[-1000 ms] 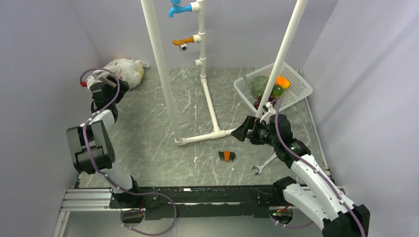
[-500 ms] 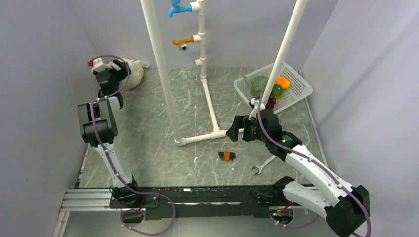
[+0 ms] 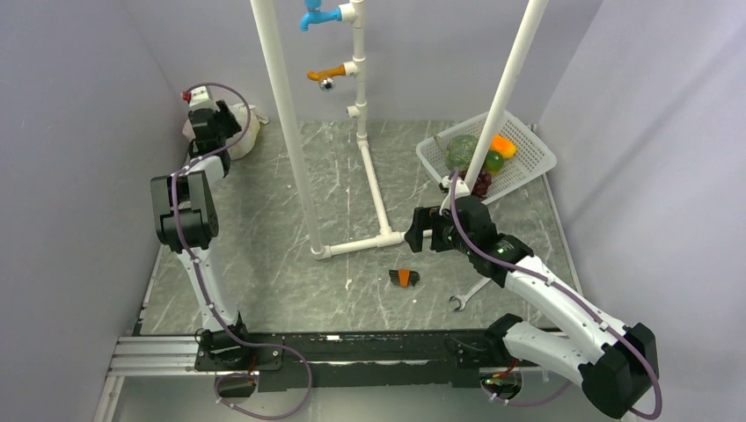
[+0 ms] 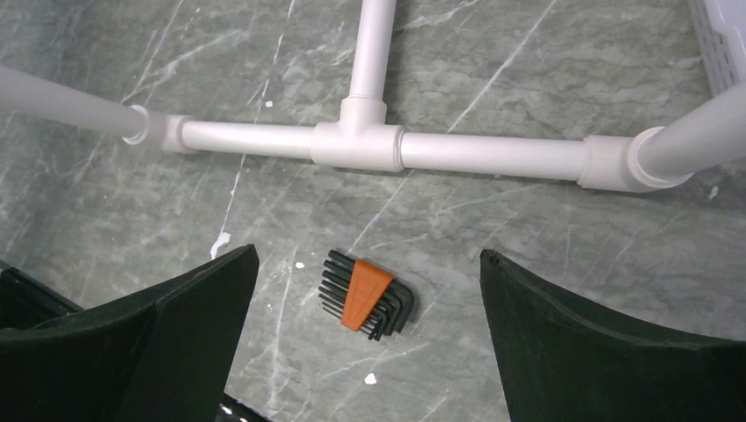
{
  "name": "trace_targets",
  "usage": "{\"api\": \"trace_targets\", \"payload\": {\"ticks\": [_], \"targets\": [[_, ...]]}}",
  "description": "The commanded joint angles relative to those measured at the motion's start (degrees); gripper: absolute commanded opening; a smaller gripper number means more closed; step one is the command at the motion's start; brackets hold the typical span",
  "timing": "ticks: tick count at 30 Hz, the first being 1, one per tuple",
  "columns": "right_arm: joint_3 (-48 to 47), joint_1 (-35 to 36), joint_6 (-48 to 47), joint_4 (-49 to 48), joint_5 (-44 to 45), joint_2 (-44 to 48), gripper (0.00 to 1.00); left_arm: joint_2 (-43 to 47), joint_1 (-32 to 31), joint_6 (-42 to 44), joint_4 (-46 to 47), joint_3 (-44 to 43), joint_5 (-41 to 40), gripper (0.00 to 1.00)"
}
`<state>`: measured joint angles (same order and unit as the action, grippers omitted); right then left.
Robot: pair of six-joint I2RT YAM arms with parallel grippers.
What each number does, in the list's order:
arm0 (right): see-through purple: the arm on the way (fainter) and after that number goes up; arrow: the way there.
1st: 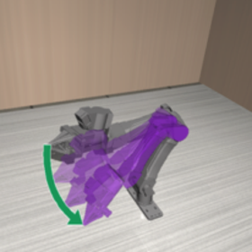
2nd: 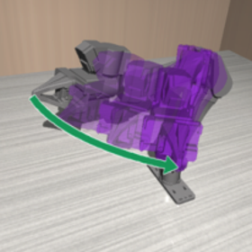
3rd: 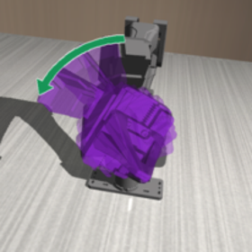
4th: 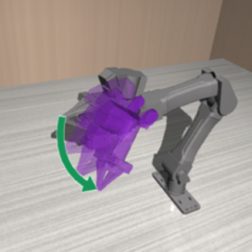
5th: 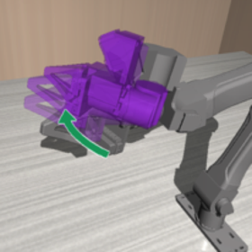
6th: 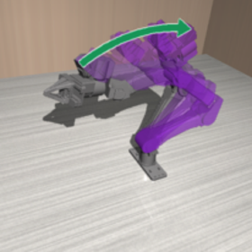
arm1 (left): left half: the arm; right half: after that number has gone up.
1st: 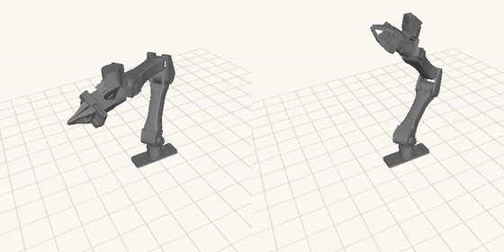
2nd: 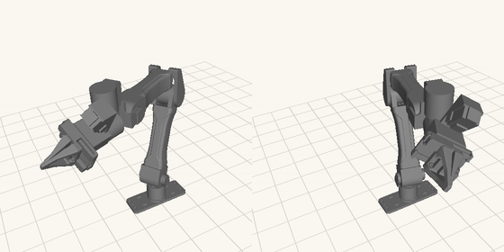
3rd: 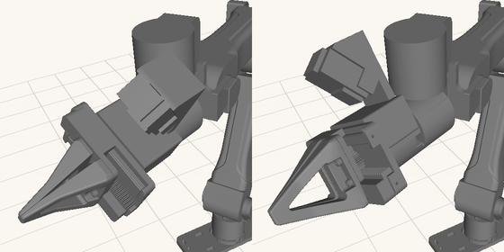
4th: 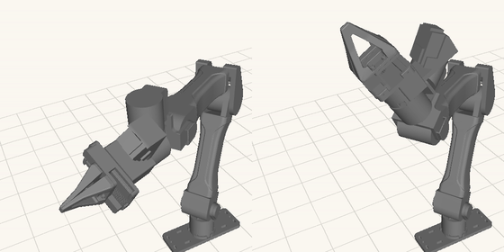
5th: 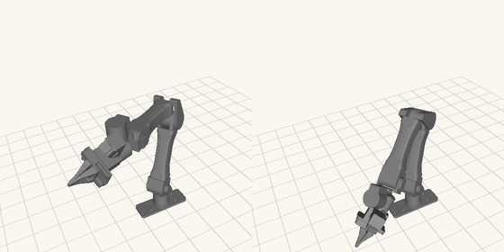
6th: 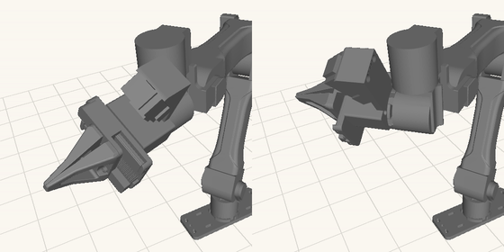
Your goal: Take the fake fruits out of the plastic bag
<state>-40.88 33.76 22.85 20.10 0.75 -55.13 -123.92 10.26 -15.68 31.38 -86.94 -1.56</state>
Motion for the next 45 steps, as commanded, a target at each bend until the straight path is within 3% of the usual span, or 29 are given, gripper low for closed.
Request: {"api": "trace_targets", "payload": {"ticks": [1, 6, 9, 18, 23, 28, 35, 40, 45], "targets": [[-2.86, 0.29, -1.14, -0.95, 1.96, 0.58, 1.0, 2.61, 0.32, 1.35, -7.49, 0.26, -1.5, 0.51], [-3.68, 0.25, -0.26, -0.1, 3.64, -0.08, 1.0, 8.91, 1.22, -4.67, -20.9, 1.9, 2.33, 0.25], [-4.8, 0.26, 0.72, 1.23, 3.83, -0.91, 1.0, 12.83, 1.98, -9.12, -29.8, 3.45, 6.53, 0.18], [-7.06, 0.21, 3.95, 4.17, 2.49, -4.33, 1.0, 32.16, 1.28, -15.78, -37.21, 26.02, 17.44, 0.21], [-8.62, 0.25, 5.09, 6.99, 3.47, -4.96, 1.0, 47.46, -1.77, -17.56, -35.63, 42.24, 17.09, 0.22], [-7.21, 0.28, 5.71, 6.96, 2.34, -2.53, 1.0, 59.55, -4.08, -20.11, -38.56, 52.61, 17.03, 0.22], [-6.28, 0.24, 5.44, 6.36, -0.43, -1.0, 1.0, 75.29, -10.51, -25.45, -42.11, 60.98, 17.44, 0.23], [-5.72, 0.2, 4.14, 3.57, -9.39, -2.57, 1.0, 82.13, -19.35, -27.15, -45.81, 62.21, 15.28, 0.22], [-3.81, 0.35, 5.26, 0.03, -19.21, -4.24, 1.0, 84.87, -27.45, -30.74, -41.66, 65.23, 17.73, 0.2]]}}
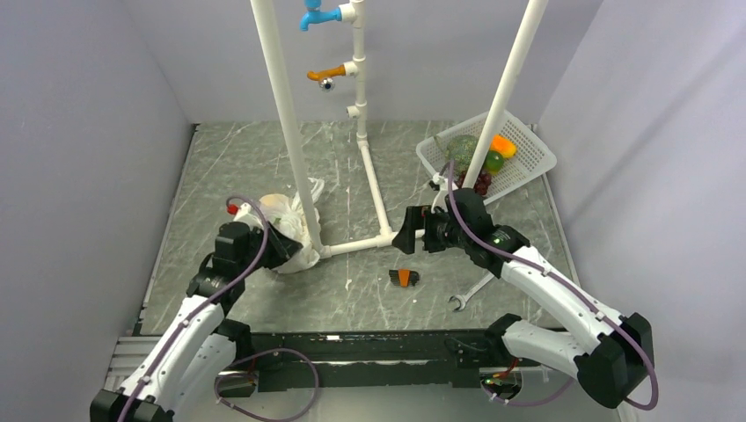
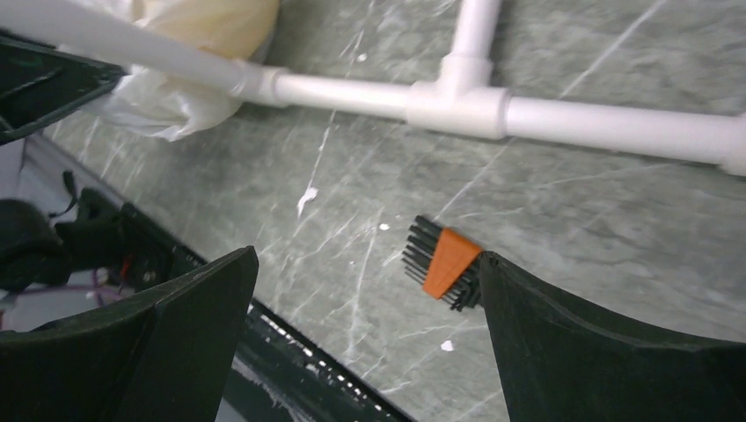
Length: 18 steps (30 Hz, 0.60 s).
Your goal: Take the fake fruits out of the plastic bag
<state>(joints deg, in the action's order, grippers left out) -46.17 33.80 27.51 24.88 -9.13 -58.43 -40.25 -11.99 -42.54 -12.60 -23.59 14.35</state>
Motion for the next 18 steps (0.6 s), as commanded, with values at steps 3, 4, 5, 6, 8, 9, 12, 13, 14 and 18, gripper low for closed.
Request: {"api": "trace_targets", "payload": {"ticks": [3, 4, 5, 6, 8, 9, 12, 13, 14, 18], "targets": [[3.57, 0.37, 0.56, -7.78, -12.64, -1.26, 1.0, 0.93, -13.42, -5.88, 6.64, 3.45, -0.56, 0.19], [3.83, 0.47, 0.36, -8.53, -13.91, -1.71, 1.0, 0.39, -17.61, -6.67, 7.57, 3.53, -1.77, 0.19], [3.55, 0.67, 0.09, -8.66, -14.94, -2.6, 1.0, -0.07, -21.02, -7.54, 7.78, 3.07, -3.56, 0.18], [2.91, 1.07, -0.22, -8.36, -15.58, -3.36, 1.0, -0.31, -24.25, -8.43, 7.58, 2.09, -5.96, 0.18], [1.59, 2.09, -1.55, -7.52, -15.78, -4.88, 1.0, -0.48, -31.95, -9.22, 7.44, 0.56, -12.65, 0.18], [1.08, 2.72, -2.16, -7.33, -15.46, -5.27, 1.0, -0.89, -35.15, -9.41, 7.75, -0.1, -13.98, 0.18], [0.11, 4.39, -3.0, -7.13, -14.05, -6.02, 1.0, -5.12, -41.16, -9.3, 9.16, -3.12, -16.62, 0.19], [-0.09, 4.82, -2.92, -7.13, -13.69, -6.1, 1.0, -7.86, -42.45, -8.71, 8.8, -4.71, -16.8, 0.21], [-0.14, 5.24, -2.79, -7.24, -13.51, -6.18, 1.0, -9.95, -43.51, -7.85, 8.07, -6.47, -17.13, 0.24], [1.25, 6.82, -2.12, -8.12, -13.13, -6.0, 1.0, -14.31, -46.2, -5.72, 5.51, -10.21, -20.72, 0.38]]}}
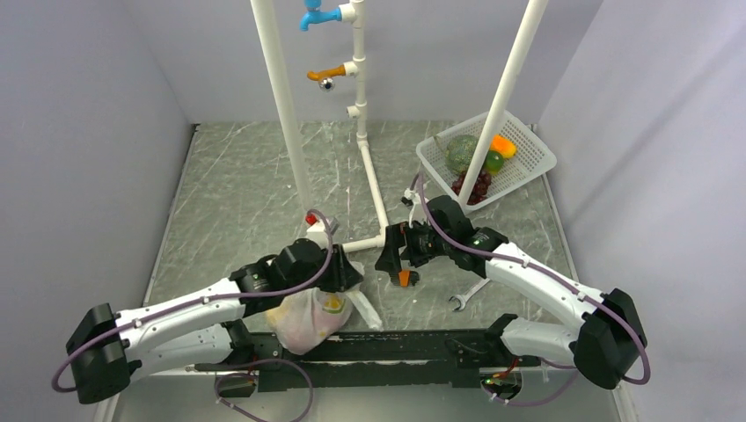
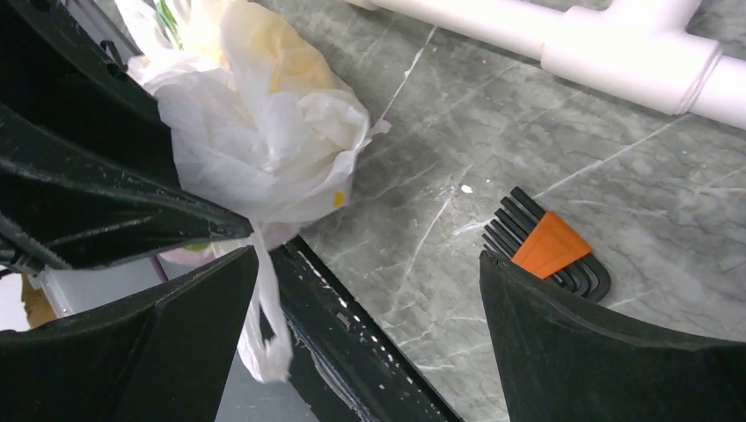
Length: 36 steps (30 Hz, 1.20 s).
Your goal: Take the fake fruits out of the plastic bag
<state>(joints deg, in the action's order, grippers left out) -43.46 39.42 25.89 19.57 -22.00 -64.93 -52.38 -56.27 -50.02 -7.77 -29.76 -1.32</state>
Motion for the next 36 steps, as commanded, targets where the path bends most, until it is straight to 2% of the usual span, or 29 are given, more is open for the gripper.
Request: {"api": "trace_targets", "payload": {"ticks": [1, 3, 5, 8, 11, 14, 18, 21, 26, 29, 33, 36], "targets": [[-1.23, 1.78, -0.54, -2.6, -0.14, 0.5, 1.0, -2.04, -2.06, 1.69, 0.93, -3.82, -5.24, 0.44], [-0.81, 2.69, -1.18, -1.84, 0.58, 0.81, 1.0, -0.44, -2.44, 1.79, 2.79, -2.69, -4.63, 0.56], [-0.39, 3.5, -2.72, -1.61, 1.11, 1.84, 1.0, 2.38, -3.12, 2.56, 3.39, -1.85, -4.19, 0.73], [0.12, 4.52, -4.8, -2.01, 2.18, 3.62, 1.0, 8.7, -4.03, 3.56, -0.06, -1.87, -5.11, 0.92], [-0.07, 4.83, -5.52, -3.42, 0.72, 4.24, 1.0, 16.52, -4.24, 3.24, -6.06, -2.32, -5.41, 0.99], [-0.84, 5.4, -5.67, -5.36, -1.31, 3.2, 1.0, 26.01, -4.31, 1.44, -14.4, -2.79, -8.19, 0.98], [-3.3, 7.77, -5.44, -7.69, -1.4, -0.3, 1.0, 35.37, -4.29, -2.1, -24.15, -1.15, -12.77, 0.81], [-7.33, 11.82, -5.73, -7.42, 2.0, -3.69, 0.99, 38.57, -4.29, -5.45, -27.94, 1.57, -13.22, 0.79], [-14.68, 19.16, -10.2, -4.69, 12.48, -10.22, 0.96, 35.45, -4.29, -7.07, -29.64, 3.87, -12.98, 0.78], [-17.8, 21.87, -11.67, -3.13, 17.82, -13.42, 0.95, 30.96, -4.29, -8.32, -33.61, 2.49, -14.34, 0.73], [-19.11, 24.95, -13.63, -3.33, 23.22, -15.39, 0.95, 26.68, -4.31, -7.28, -34.12, 1.22, -14.93, 0.64], [-19.7, 25.86, -14.44, -4.13, 25.67, -17.23, 0.95, 25.72, -4.3, -6.67, -32.89, 1.01, -14.74, 0.64]]}}
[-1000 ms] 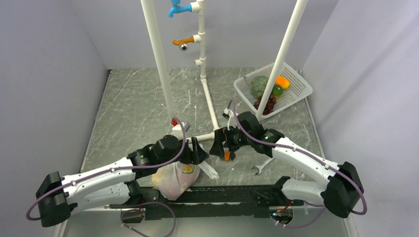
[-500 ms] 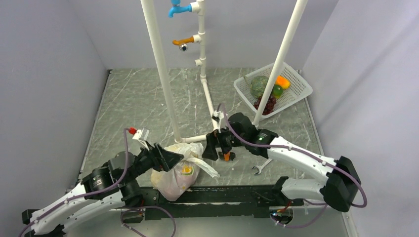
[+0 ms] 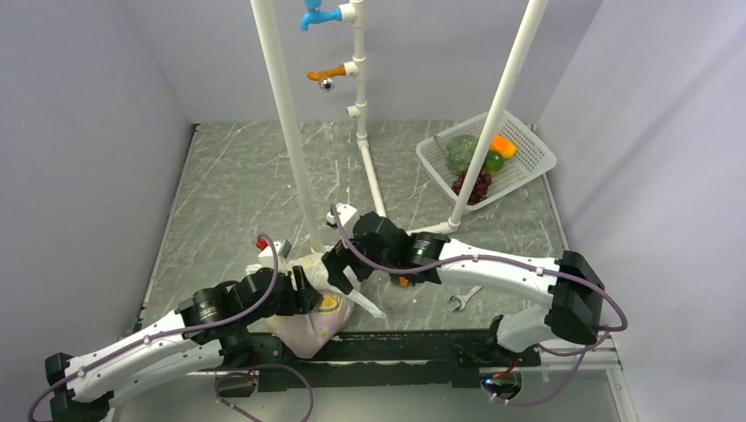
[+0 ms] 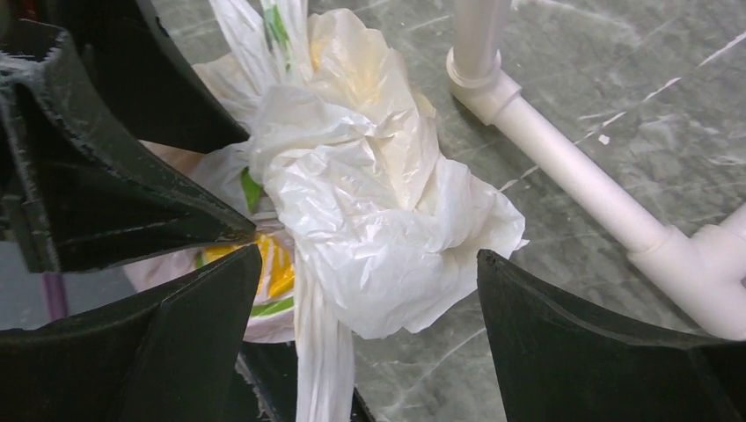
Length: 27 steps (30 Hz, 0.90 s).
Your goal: Take the fake fruits out of the plastic bag
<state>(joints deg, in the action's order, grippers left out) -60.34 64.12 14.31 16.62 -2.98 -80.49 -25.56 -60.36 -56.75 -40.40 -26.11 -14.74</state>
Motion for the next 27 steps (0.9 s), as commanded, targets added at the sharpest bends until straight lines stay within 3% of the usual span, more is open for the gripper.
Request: {"api": "trace_targets", "payload": {"ticks": [1, 4, 6, 7, 9, 10, 11, 12, 19, 27], "targets": [[-3.03, 1.12, -2.77, -1.45, 6.55, -2.57, 0.95, -0.99, -0.21, 0.41, 0.35, -2.68, -1.19, 0.64], [-3.29, 1.56, -1.75, -2.3, 6.59, -4.77, 0.88, -0.16, -0.24, 2.06, 0.86, -3.97, -0.93, 0.69], [-1.93, 1.65, -1.09, -5.29, 6.46, -4.51, 0.78, 0.58, -0.22, 3.35, 0.14, -5.05, -0.71, 0.74], [-1.16, 1.68, -0.37, -6.14, 6.86, -4.1, 0.66, 1.02, -0.26, 3.8, -0.21, -5.37, -0.71, 0.76], [0.04, 1.61, 1.63, -6.56, 8.97, -2.74, 0.24, 1.63, -0.2, 4.23, -0.93, -5.83, -0.89, 0.77], [0.88, 1.62, 2.65, -6.4, 11.13, -1.88, 0.1, 1.78, -0.2, 4.48, -1.02, -5.95, -0.98, 0.78], [2.04, 1.62, 3.8, -6.23, 12.44, -0.72, 0.03, 1.95, -0.2, 5.08, -0.77, -5.91, -0.94, 0.78], [3.42, 1.62, 4.73, -6.17, 13.44, 0.77, 0.0, 1.93, -0.2, 5.65, -0.06, -5.64, -0.82, 0.8], [15.28, 1.64, 9.42, -6.03, 13.66, 15.27, 0.0, -2.91, -0.22, 6.77, 12.25, -1.3, 3.18, 0.83], [18.05, 1.74, 11.28, -4.22, 10.0, 17.08, 0.03, -17.44, -0.26, 11.22, 18.36, -6.49, 5.77, 0.81]]}}
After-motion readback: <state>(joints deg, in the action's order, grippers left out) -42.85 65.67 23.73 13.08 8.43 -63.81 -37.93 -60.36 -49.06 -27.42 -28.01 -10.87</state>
